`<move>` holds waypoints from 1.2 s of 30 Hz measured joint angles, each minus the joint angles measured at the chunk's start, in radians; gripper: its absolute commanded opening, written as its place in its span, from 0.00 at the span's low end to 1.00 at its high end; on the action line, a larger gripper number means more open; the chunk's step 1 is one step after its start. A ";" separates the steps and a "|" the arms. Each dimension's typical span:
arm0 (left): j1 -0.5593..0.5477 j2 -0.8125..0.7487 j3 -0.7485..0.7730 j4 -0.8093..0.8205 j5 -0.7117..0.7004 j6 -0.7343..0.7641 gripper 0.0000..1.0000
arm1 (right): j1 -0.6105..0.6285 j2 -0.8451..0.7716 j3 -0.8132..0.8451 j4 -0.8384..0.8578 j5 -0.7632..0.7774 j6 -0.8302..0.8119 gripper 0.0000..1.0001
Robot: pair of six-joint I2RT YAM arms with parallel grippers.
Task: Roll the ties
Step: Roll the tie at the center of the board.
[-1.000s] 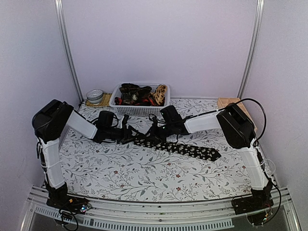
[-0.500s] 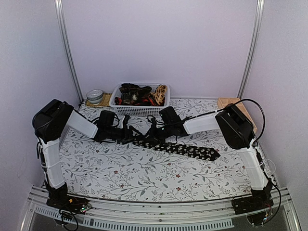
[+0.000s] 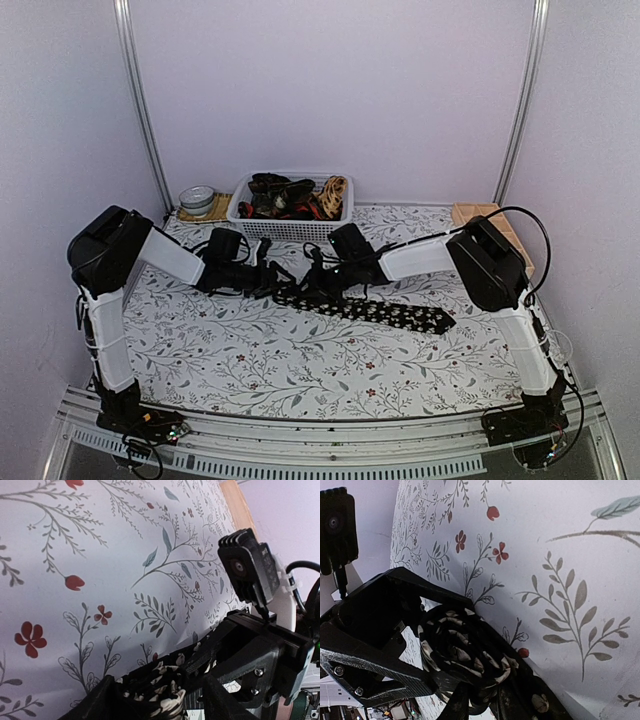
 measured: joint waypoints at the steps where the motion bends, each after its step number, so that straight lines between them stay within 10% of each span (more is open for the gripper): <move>1: 0.000 0.000 0.002 -0.006 -0.004 0.003 0.58 | 0.002 0.000 0.000 -0.002 0.000 -0.001 0.24; 22: -0.006 -0.097 0.035 -0.195 -0.122 0.056 0.91 | 0.017 0.000 0.024 -0.062 0.013 -0.034 0.11; 36: -0.002 -0.171 -0.154 -0.050 -0.057 -0.003 0.80 | 0.018 0.000 0.024 -0.067 0.017 -0.036 0.11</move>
